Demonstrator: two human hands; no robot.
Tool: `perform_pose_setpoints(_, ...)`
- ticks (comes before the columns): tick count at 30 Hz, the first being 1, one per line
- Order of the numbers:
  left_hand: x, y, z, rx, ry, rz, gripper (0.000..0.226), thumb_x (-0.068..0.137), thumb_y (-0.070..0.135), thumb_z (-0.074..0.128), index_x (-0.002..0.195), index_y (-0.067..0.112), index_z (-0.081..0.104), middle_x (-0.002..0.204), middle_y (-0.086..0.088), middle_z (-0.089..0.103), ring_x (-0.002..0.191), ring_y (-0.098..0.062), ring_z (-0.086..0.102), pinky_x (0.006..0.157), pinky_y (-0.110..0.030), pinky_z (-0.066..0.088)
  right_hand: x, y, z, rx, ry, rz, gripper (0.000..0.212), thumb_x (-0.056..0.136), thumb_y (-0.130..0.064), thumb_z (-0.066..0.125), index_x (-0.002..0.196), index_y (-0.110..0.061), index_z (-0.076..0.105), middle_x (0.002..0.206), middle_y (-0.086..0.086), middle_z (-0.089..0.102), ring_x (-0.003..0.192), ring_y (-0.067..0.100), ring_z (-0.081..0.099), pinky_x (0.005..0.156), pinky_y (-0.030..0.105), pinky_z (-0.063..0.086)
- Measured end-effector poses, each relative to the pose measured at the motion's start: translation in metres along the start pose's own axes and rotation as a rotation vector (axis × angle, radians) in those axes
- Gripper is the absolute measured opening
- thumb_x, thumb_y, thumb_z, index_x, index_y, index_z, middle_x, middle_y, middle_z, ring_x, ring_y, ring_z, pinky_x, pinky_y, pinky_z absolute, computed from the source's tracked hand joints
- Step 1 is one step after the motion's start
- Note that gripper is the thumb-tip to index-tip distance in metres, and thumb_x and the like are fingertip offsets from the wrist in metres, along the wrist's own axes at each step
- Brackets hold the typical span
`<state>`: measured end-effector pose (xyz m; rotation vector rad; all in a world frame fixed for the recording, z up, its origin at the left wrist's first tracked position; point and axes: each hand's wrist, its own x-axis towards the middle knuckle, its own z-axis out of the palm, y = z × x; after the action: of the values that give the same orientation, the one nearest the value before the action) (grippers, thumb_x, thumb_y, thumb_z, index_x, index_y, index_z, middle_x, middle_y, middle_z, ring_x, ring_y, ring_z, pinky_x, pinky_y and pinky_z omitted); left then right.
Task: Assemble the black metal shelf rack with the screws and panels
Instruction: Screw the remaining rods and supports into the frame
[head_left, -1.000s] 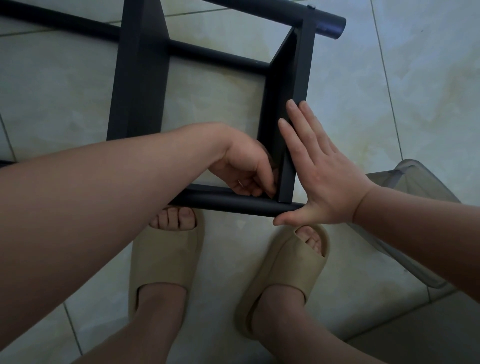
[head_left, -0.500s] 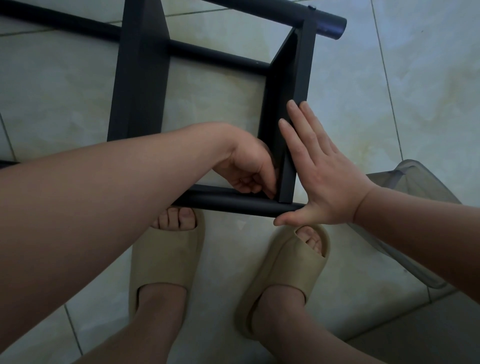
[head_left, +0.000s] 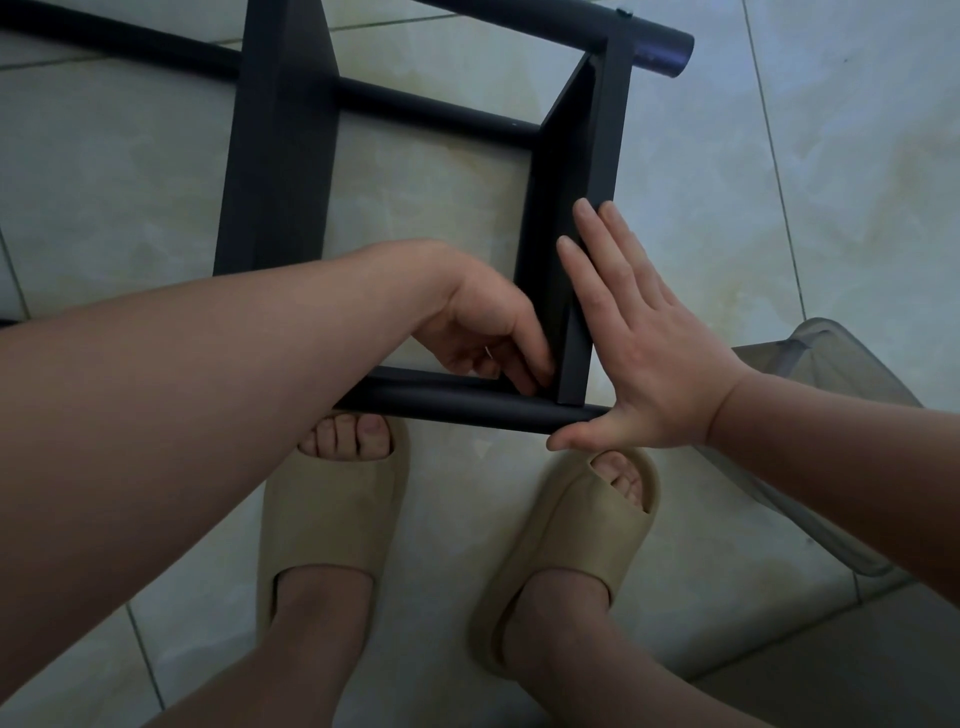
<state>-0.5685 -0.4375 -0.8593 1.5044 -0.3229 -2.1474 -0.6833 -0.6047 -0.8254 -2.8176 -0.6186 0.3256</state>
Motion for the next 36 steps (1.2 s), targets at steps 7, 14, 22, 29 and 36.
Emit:
perform_pose_setpoints(7,0.0044,0.0055,0.0043,0.015,-0.017,0.037,0.014,0.089,0.009,0.065,0.079,0.017,0.068,0.068,0.006,0.065,0.056,-0.006,0.037,0.054,-0.019,0.028,-0.0001,-0.0002,0.0003,-0.005,-0.003,0.0,0.136,0.075,-0.095,0.042,0.159,0.006,0.009,0.166,0.028,-0.001,0.155,0.043,-0.006,0.126,0.058,0.01)
perform_pose_setpoints(14,0.0062,0.0042,0.0046,0.0,-0.002,0.068,0.012,0.087,0.003,0.065,0.081,0.013,0.067,0.063,0.004,0.062,0.056,-0.007,0.04,0.054,-0.019,0.029,0.0002,-0.0001,-0.0002,0.008,-0.01,0.005,0.136,0.075,-0.095,0.042,0.159,0.006,0.008,0.167,0.027,-0.002,0.155,0.043,-0.007,0.126,0.058,0.009)
perform_pose_setpoints(22,0.0064,0.0022,0.0045,-0.012,-0.004,0.081,0.01,0.087,0.003,0.066,0.086,0.013,0.065,0.063,0.004,0.059,0.058,-0.008,0.042,0.058,-0.021,0.028,0.0,-0.0005,-0.0006,0.014,-0.003,0.002,0.135,0.075,-0.095,0.042,0.159,0.006,0.009,0.166,0.028,0.0,0.155,0.043,-0.006,0.125,0.059,0.011)
perform_pose_setpoints(29,0.0025,0.0001,0.0001,-0.016,-0.006,0.015,0.007,0.087,0.017,0.066,0.092,0.02,0.071,0.085,0.005,0.069,0.068,-0.009,0.049,0.065,-0.023,0.036,0.0002,-0.0003,-0.0004,0.013,-0.007,0.005,0.134,0.075,-0.095,0.041,0.159,0.004,0.007,0.167,0.026,-0.002,0.156,0.042,-0.007,0.125,0.059,0.011)
perform_pose_setpoints(36,0.0043,0.0059,0.0044,0.017,-0.041,0.033,0.011,0.09,0.01,0.064,0.081,0.017,0.067,0.071,0.005,0.063,0.058,-0.007,0.037,0.056,-0.021,0.027,0.0,0.0,-0.0003,0.012,-0.004,0.0,0.135,0.075,-0.095,0.041,0.159,0.005,0.007,0.167,0.027,-0.002,0.156,0.042,-0.007,0.125,0.06,0.011)
